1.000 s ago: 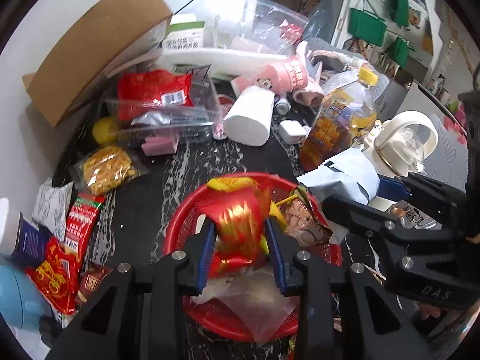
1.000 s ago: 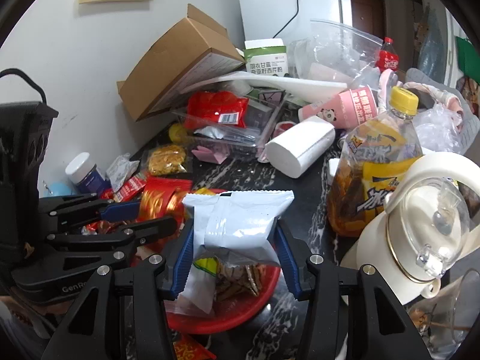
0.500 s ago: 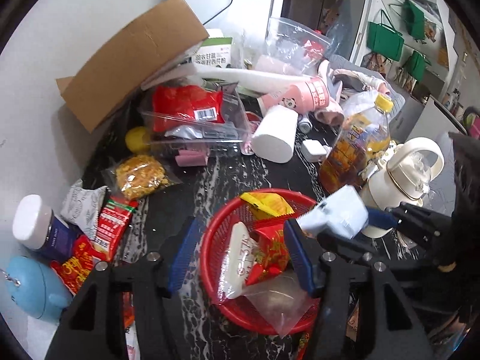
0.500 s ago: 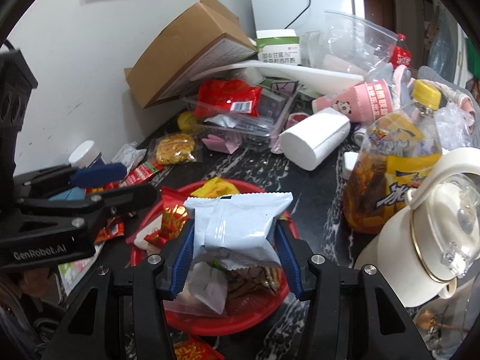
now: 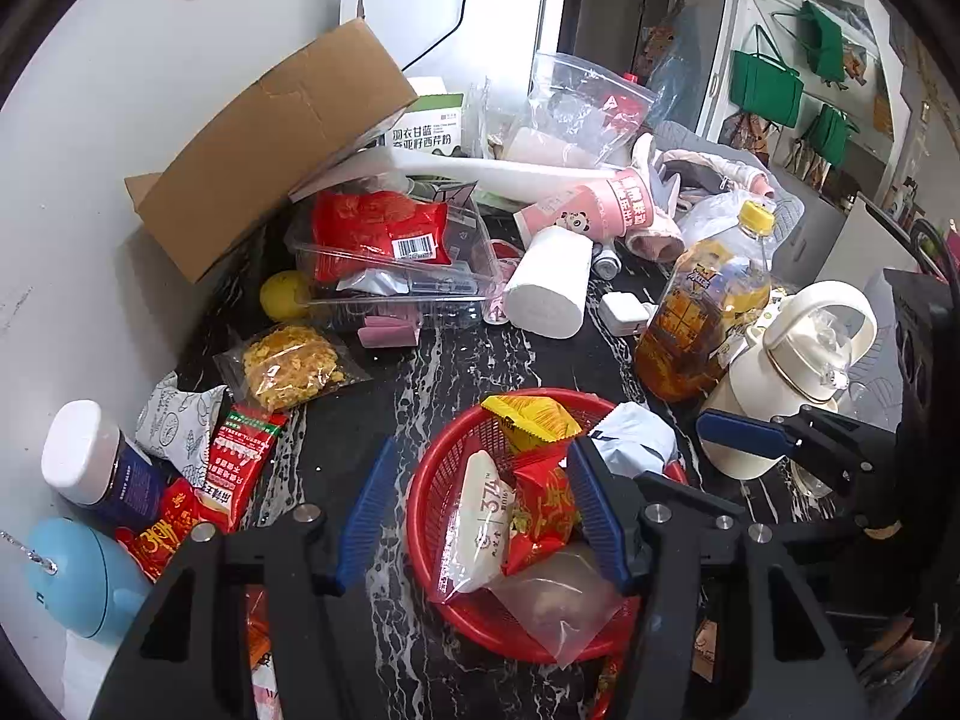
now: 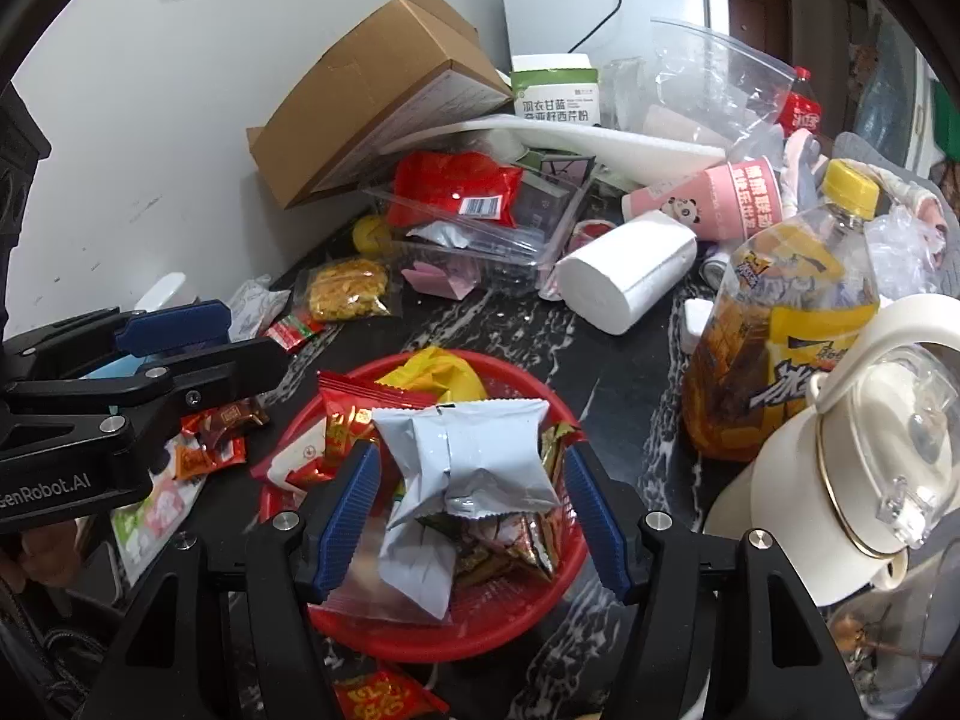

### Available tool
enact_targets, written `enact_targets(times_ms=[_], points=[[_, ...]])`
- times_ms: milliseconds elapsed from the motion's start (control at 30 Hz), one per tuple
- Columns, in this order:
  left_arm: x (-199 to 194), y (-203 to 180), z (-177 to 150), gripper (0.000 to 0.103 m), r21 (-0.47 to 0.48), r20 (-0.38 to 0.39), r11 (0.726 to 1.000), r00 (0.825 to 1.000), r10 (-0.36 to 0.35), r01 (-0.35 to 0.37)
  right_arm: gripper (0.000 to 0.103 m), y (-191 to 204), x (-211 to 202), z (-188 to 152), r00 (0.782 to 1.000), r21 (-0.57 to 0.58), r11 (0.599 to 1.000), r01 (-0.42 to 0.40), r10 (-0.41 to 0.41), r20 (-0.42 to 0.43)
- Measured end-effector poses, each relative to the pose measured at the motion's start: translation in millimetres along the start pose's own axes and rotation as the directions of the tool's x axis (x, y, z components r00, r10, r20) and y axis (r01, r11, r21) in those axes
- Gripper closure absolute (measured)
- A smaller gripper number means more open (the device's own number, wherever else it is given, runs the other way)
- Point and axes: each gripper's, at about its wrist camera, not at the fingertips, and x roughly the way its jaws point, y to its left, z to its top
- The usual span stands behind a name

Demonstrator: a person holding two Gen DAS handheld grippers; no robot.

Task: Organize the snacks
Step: 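Move both grippers back from the basket toward the remaining packets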

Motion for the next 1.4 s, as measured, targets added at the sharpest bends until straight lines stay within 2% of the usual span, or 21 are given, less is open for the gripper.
enact_targets(times_ms=[333,700,767,1100,1400], points=[[-23.4,-10.3,-7.8,0.045,0.004,0.027,1.000,0.999,-0.018,0.018,0.039,2.6,-33.7,-4.9,0.999,0.026,1.000,0.014,-0.016,0.050],[-87.2,-33.6,-18.0,0.045,0.041,0.118,0.999,0.993,-0.031,0.026,0.039,16.7,-101.9,-17.3,0.988,0.027,0.998,0.057,-0.060,0.139],[-98.5,-38.1,-21.0,0.045,0.047,0.133,0.998,0.990,-0.035,0.029,0.036,19.3,-113.8,-20.6,0.986,0.028,0.998,0.062,-0.066,0.156],[-138.9,-64.4,-45.9,0.045,0.112,0.172,0.992,0.983,-0.069,0.050,0.033,33.2,-169.7,-53.8,0.969,0.041,0.994,0.099,-0.105,0.223],[-155.8,-81.7,-73.2,0.045,0.168,0.165,0.983,0.980,-0.108,0.080,0.029,39.1,-194.1,-87.9,0.962,0.082,0.988,0.131,-0.147,0.228]])
